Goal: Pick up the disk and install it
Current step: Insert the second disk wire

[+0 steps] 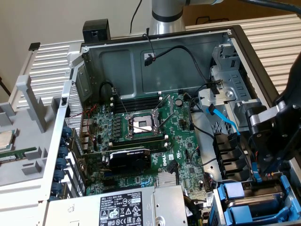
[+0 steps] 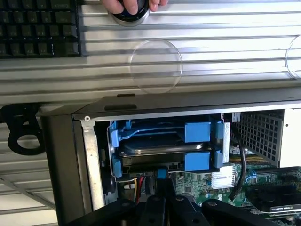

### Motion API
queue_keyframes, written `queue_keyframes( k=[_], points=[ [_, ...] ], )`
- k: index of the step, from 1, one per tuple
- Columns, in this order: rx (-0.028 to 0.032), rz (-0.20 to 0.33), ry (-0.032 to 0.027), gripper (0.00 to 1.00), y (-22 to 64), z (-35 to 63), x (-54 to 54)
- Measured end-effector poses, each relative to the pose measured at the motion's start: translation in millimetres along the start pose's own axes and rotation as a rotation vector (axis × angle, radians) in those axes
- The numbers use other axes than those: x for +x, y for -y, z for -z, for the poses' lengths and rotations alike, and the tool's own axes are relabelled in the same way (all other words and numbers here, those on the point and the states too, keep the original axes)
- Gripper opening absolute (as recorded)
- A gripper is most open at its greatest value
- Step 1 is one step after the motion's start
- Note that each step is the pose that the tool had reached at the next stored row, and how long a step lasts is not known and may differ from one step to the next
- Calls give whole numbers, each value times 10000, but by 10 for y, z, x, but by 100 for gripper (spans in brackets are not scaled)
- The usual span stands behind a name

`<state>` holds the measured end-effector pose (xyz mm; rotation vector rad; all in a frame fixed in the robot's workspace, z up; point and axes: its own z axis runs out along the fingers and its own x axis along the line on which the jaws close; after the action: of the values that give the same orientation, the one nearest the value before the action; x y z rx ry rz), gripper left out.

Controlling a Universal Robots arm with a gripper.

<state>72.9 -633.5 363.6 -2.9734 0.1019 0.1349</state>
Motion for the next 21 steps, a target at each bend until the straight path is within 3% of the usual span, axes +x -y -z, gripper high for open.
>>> queue_keyframes(
  k=[21],
  points=[
    [2, 7, -49, 11, -18, -80, -1]
  ],
)
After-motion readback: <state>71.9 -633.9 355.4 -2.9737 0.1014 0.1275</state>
